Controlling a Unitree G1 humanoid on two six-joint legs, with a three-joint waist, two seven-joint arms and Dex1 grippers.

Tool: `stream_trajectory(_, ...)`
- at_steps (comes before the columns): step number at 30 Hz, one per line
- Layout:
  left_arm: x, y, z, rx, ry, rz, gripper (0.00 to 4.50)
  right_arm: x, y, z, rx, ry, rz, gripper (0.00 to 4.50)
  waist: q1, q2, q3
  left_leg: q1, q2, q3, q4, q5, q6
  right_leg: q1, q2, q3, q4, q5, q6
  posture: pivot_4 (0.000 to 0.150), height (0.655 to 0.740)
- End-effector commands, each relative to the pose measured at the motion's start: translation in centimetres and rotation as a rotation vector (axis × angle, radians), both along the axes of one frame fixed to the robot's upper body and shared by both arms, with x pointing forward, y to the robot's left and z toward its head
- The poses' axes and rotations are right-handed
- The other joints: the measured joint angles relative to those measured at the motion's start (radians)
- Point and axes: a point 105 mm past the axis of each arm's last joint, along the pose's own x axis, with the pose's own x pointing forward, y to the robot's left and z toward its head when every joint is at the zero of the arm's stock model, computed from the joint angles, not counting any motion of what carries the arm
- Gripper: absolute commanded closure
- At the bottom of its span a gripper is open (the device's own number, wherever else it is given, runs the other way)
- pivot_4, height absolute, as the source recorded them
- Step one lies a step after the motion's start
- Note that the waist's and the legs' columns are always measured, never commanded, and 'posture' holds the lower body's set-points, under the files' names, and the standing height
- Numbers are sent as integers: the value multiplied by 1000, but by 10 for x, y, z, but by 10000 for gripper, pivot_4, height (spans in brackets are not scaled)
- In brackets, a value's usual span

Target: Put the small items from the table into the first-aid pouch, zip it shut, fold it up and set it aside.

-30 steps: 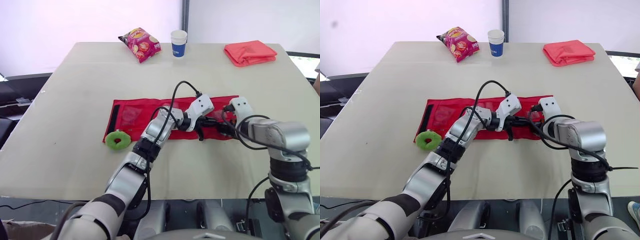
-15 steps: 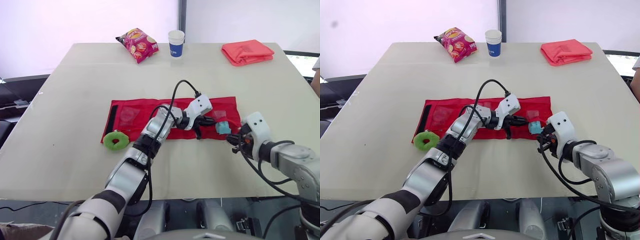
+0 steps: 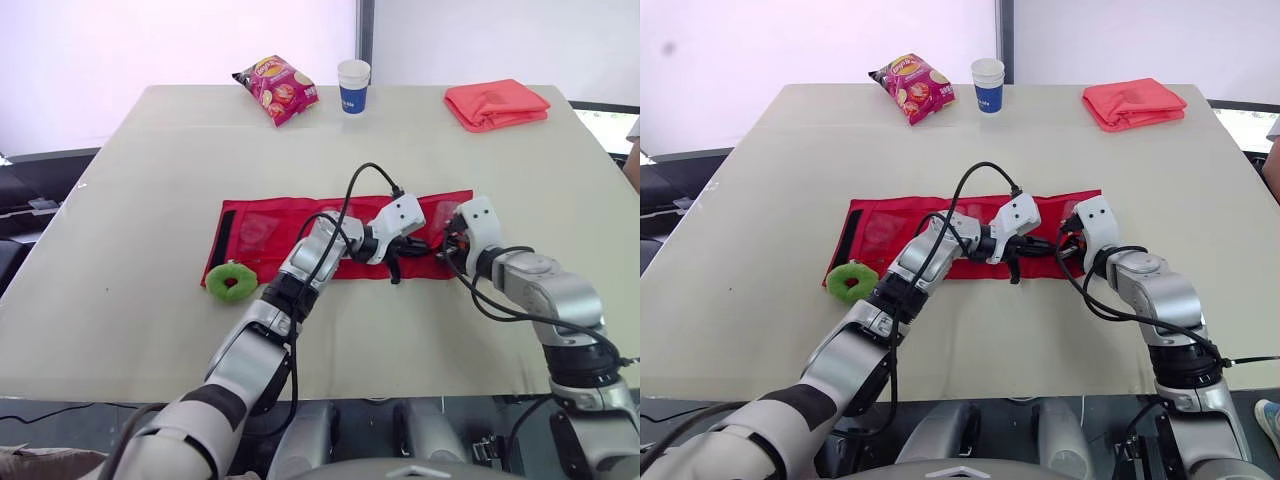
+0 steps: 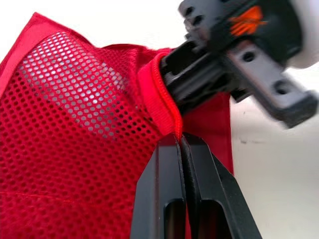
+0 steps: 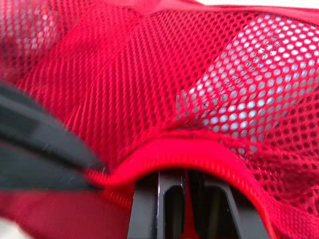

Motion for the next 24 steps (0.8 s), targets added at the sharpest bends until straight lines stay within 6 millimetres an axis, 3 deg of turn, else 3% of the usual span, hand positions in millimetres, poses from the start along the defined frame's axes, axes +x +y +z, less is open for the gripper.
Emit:
stream_trajectory(1,-5,-2,-2,22,-28,-31,45000,0,-3,11,-24,-72,19,43050,-1,0,0,0,0,0,0,0,0,0,0,0,0,0,0,1500,7400)
stream_trajectory(7,3,9,-12,81,-81,-22,45000,-36,-15,14,-60,-60,104,43050,3,0,0,-1,0,0,0,0,0,0,0,0,-1,0,0,1500,7400)
stream_trajectory(12,6,14,-22,124,-147,-60,45000,-66,-23,36,-13,-116,163,43050,-1,0,0,0,0,0,0,0,1,0,0,0,0,0,0,1500,7400)
stream_trajectory(15,6,15,-22,91,-159,-64,45000,-74,-29,52,22,-183,148,35731,2,0,0,0,0,0,0,-1,2,0,0,0,0,0,0,1500,7400)
stream_trajectory(16,5,14,-20,65,-151,-71,45000,-78,-26,55,48,-186,167,30158,2,0,0,0,0,0,0,-1,2,0,0,0,0,0,0,1500,7400)
stream_trajectory(17,1,13,-16,23,-139,-87,45000,-81,-26,58,74,-190,171,28158,2,0,0,0,0,0,0,-1,2,0,0,0,0,0,0,1500,7400)
stream_trajectory(22,-14,30,25,-257,-31,-72,27974,-80,-38,68,144,-193,111,8545,1,0,0,0,1,0,0,-1,2,0,0,0,0,0,0,1500,7400)
stream_trajectory(24,-23,41,36,-319,-5,-62,18674,-78,-41,70,160,-183,96,139,0,1,1,0,1,0,0,-1,1,0,0,1,0,0,0,1500,7400)
